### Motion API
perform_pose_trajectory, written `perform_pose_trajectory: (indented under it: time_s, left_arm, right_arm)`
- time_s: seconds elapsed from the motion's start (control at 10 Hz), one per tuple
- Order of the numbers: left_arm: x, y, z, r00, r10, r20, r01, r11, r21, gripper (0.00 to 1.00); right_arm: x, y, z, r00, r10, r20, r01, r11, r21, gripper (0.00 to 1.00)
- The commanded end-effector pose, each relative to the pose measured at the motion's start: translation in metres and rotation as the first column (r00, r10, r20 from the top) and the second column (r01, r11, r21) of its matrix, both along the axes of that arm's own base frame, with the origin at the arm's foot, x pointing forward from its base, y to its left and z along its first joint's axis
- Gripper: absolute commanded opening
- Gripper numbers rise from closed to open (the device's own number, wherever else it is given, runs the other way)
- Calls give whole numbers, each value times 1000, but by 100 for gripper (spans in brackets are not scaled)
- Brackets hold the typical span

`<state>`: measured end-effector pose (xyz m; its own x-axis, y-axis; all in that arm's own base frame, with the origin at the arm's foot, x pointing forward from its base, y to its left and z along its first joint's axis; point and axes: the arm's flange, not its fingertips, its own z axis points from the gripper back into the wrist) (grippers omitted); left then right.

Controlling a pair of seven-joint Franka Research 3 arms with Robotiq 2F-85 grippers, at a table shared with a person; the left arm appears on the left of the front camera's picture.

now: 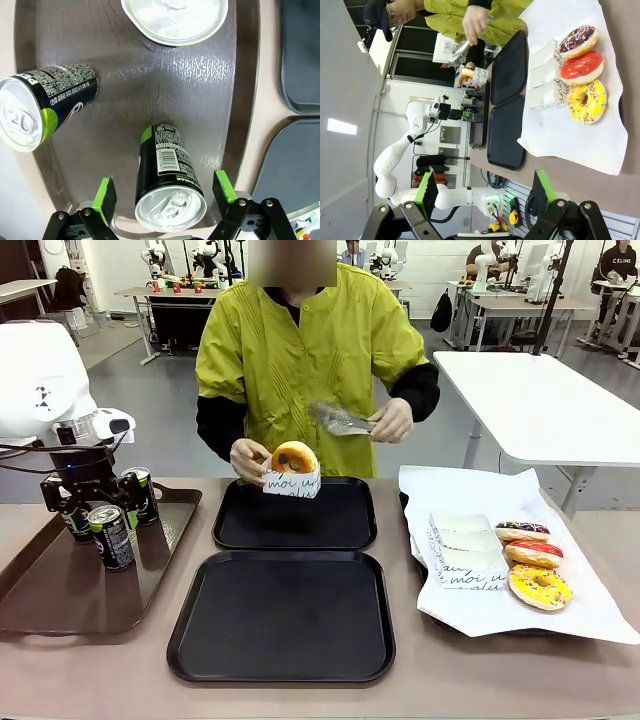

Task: Set up donuts and drinks on trays.
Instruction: Pick up one Pepsi coke and place it on the Flat Tray.

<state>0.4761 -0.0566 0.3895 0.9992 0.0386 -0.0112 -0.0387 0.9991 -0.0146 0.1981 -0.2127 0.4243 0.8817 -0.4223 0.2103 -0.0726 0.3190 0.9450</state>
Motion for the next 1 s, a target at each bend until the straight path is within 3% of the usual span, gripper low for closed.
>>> perform_pose_trajectory:
  time_s: [0.0, 0.1, 0.2, 0.3, 0.6, 0.7, 0.8, 0.9]
  left_arm:
    - [-2, 3, -6, 1000, -25, 19, 25, 999, -36, 83]
    - [0, 1, -5, 999, -43, 21, 43, 998, -37, 52]
    - [0, 0, -4, 998, -53, 23, 53, 998, -39, 35]
    - [-3, 2, -4, 998, -53, 26, 54, 998, -42, 4]
    - [-1, 2, -3, 997, -68, 22, 68, 997, -30, 0]
    - [-4, 0, 2, 998, -67, 12, 67, 997, -25, 10]
    - [-10, -4, 9, 998, -70, 2, 70, 997, -12, 41]
    - [-28, -12, 31, 996, -90, -29, 90, 996, 3, 41]
  right_arm:
    - [2, -1, 1, 1000, -3, 29, 3, 1000, 15, 100]
    - [2, -1, 1, 1000, -3, 29, 3, 1000, 15, 100]
    - [2, -1, 1, 1000, -3, 29, 3, 1000, 15, 100]
    - [2, -1, 1, 1000, -3, 29, 3, 1000, 15, 100]
    - [2, -1, 1, 1000, -3, 29, 3, 1000, 15, 100]
    - [2, -1, 1, 1000, -3, 29, 3, 1000, 15, 100]
    - [2, -1, 1, 1000, -3, 29, 3, 1000, 15, 100]
    - [2, -1, 1, 1000, -3, 29, 3, 1000, 15, 100]
